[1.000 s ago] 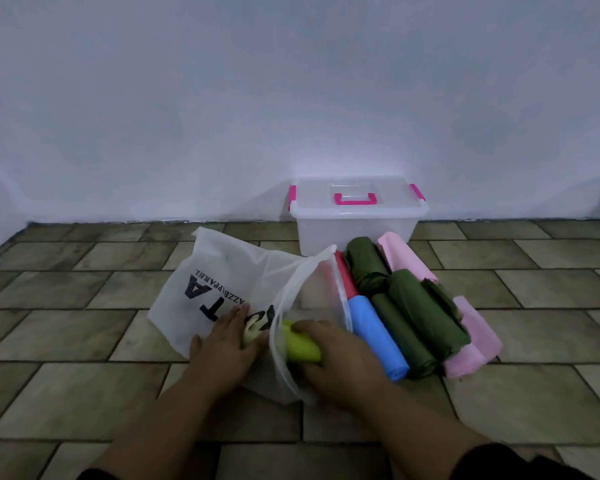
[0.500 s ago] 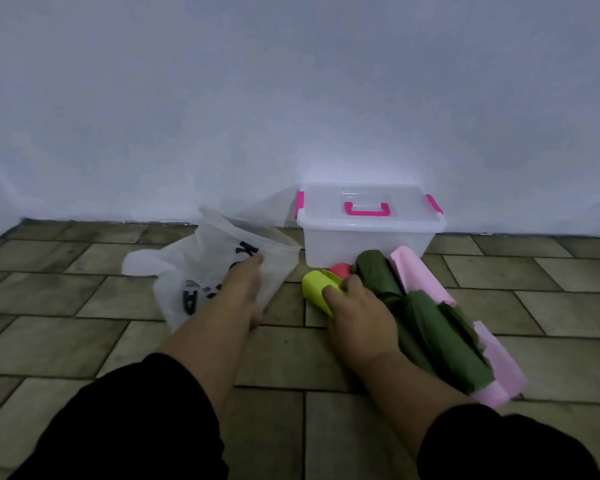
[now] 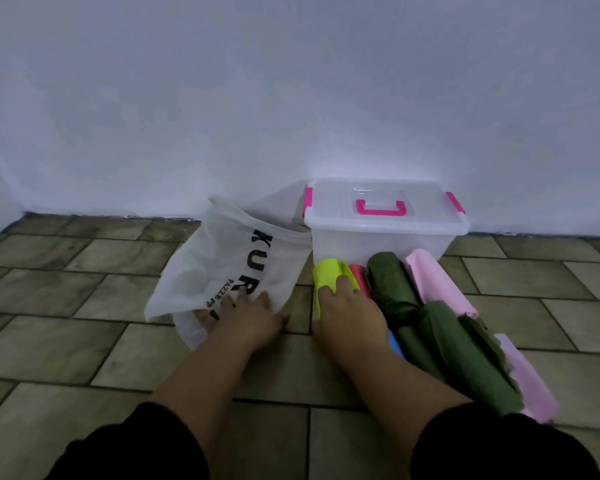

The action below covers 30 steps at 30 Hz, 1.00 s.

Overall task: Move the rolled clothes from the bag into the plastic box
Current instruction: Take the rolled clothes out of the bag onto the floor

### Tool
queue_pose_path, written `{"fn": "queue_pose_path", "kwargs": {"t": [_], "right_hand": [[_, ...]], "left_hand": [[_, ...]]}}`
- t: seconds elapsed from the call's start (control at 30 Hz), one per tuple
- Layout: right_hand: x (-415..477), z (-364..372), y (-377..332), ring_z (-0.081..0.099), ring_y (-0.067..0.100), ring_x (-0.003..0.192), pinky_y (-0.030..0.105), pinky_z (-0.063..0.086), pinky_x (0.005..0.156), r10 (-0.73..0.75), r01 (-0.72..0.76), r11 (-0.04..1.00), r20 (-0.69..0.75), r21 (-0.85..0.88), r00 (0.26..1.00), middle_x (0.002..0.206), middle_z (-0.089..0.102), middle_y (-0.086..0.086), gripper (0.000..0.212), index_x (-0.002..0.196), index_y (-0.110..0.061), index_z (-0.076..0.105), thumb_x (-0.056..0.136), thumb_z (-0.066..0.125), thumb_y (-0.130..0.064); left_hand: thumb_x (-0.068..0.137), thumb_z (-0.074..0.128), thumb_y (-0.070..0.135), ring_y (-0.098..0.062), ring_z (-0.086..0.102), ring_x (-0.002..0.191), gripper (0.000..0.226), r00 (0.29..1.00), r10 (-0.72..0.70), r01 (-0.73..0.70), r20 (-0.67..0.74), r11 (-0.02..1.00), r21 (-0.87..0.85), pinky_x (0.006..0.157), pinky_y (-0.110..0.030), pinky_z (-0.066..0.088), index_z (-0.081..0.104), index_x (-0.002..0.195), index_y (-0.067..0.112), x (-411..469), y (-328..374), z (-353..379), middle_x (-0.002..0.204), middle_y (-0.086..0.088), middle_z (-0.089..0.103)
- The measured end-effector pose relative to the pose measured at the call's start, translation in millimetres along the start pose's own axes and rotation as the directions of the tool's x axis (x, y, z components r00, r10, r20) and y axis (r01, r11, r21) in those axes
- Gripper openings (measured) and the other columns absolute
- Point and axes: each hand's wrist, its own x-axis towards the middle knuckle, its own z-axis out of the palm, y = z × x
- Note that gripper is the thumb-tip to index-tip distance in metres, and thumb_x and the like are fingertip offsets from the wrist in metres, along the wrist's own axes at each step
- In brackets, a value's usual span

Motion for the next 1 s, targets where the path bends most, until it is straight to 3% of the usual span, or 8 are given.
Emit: {"fn": "queue_pose_path", "kwargs": {"t": [0.23, 0.33, 0.47, 0.53, 0.63, 0.77, 0.87, 1.0], "right_hand": [[-4, -20, 8, 0.054, 0.031, 0.106, 0.038, 0.047, 0.082, -0.012, -0.008, 0.993, 0.167, 0.118, 0.986, 0.13, 0.041, 0.012, 0.044, 0.125, -0.017, 0.05, 0.087, 0.053, -0.039], [-7, -48, 23, 0.05, 0.026, 0.12, 0.035, 0.043, 0.098, -0.075, -0.027, 0.94, 0.282, 0.341, 0.956, 0.137, 0.048, 0.007, 0.061, 0.138, -0.027, 0.044, 0.082, 0.062, -0.044], [-31, -91, 86, 0.063, 0.0, 0.099, 0.013, 0.048, 0.081, 0.107, -0.144, 0.527, 0.102, 0.838, 0.989, 0.109, 0.068, -0.014, 0.033, 0.11, -0.038, 0.065, 0.078, 0.071, -0.041], [-49, -100, 132, 0.063, -0.004, 0.093, 0.008, 0.044, 0.072, 0.387, -0.209, 0.48, 0.008, 0.852, 0.922, 0.104, 0.068, -0.019, 0.026, 0.103, -0.04, 0.066, 0.078, 0.067, -0.046], [-76, -85, 182, 0.052, 0.016, 0.105, 0.03, 0.041, 0.078, 0.632, -0.484, 0.394, 0.153, 0.781, 0.76, 0.13, 0.057, -0.001, 0.046, 0.124, -0.036, 0.056, 0.083, 0.058, -0.057], [-94, -48, 174, 0.047, 0.02, 0.121, 0.04, 0.036, 0.103, 0.529, -0.534, 0.199, 0.369, 0.822, 0.764, 0.142, 0.047, -0.002, 0.075, 0.138, -0.035, 0.043, 0.072, 0.058, -0.067], [-90, -37, 149, 0.05, 0.011, 0.112, 0.028, 0.037, 0.093, 0.473, -0.499, 0.285, 0.333, 0.818, 0.816, 0.137, 0.051, -0.007, 0.068, 0.14, -0.036, 0.04, 0.08, 0.059, -0.061], [-78, -30, 122, 0.048, 0.025, 0.122, 0.041, 0.038, 0.105, 0.544, -0.519, 0.29, 0.307, 0.804, 0.781, 0.141, 0.044, 0.008, 0.078, 0.146, -0.031, 0.029, 0.08, 0.062, -0.056]], "left_hand": [[0.087, 0.024, 0.069, -0.039, -0.008, 0.143, 0.068, 0.999, 0.038, -0.042, -0.03, 0.99, -0.133, 0.105, -0.071, 0.006, 0.013, 0.146, 0.039, 13, 36, 4, 0.16, -0.003, -0.002], [0.089, 0.027, 0.066, -0.033, -0.004, 0.145, 0.074, 0.994, 0.094, -0.098, -0.051, 0.992, -0.084, 0.11, -0.065, 0.007, 0.009, 0.15, 0.028, 7, 35, -5, 0.16, -0.007, 0.001], [0.081, 0.031, 0.076, -0.031, -0.006, 0.145, 0.083, 0.995, 0.058, -0.068, -0.083, 0.991, -0.115, 0.104, -0.073, 0.006, 0.004, 0.149, 0.037, -21, 31, -29, 0.16, 0.002, -0.005], [0.077, 0.031, 0.08, -0.028, -0.006, 0.145, 0.086, 0.991, 0.066, -0.077, -0.113, 0.993, -0.091, 0.102, -0.075, 0.005, 0.003, 0.148, 0.041, -41, 29, -39, 0.16, 0.007, -0.005], [0.077, 0.034, 0.079, -0.024, -0.005, 0.146, 0.087, 0.968, 0.168, -0.185, -0.187, 0.98, -0.075, 0.104, -0.071, 0.006, 0.001, 0.148, 0.042, -63, 41, -40, 0.16, 0.008, -0.008], [0.078, 0.046, 0.073, -0.024, -0.002, 0.146, 0.092, 0.936, 0.338, -0.353, -0.102, 0.911, -0.212, 0.112, -0.061, 0.012, -0.001, 0.149, 0.038, -74, 71, -11, 0.16, 0.0, -0.01], [0.076, 0.049, 0.074, -0.024, 0.001, 0.146, 0.096, 0.934, 0.357, -0.349, -0.024, 0.896, -0.275, 0.112, -0.059, 0.014, -0.001, 0.149, 0.037, -68, 76, 5, 0.16, -0.003, -0.011], [0.069, 0.055, 0.077, -0.024, 0.005, 0.146, 0.104, 0.924, 0.38, -0.359, 0.037, 0.898, -0.256, 0.113, -0.057, 0.017, 0.0, 0.149, 0.038, -62, 64, 9, 0.159, -0.003, -0.011]]}}
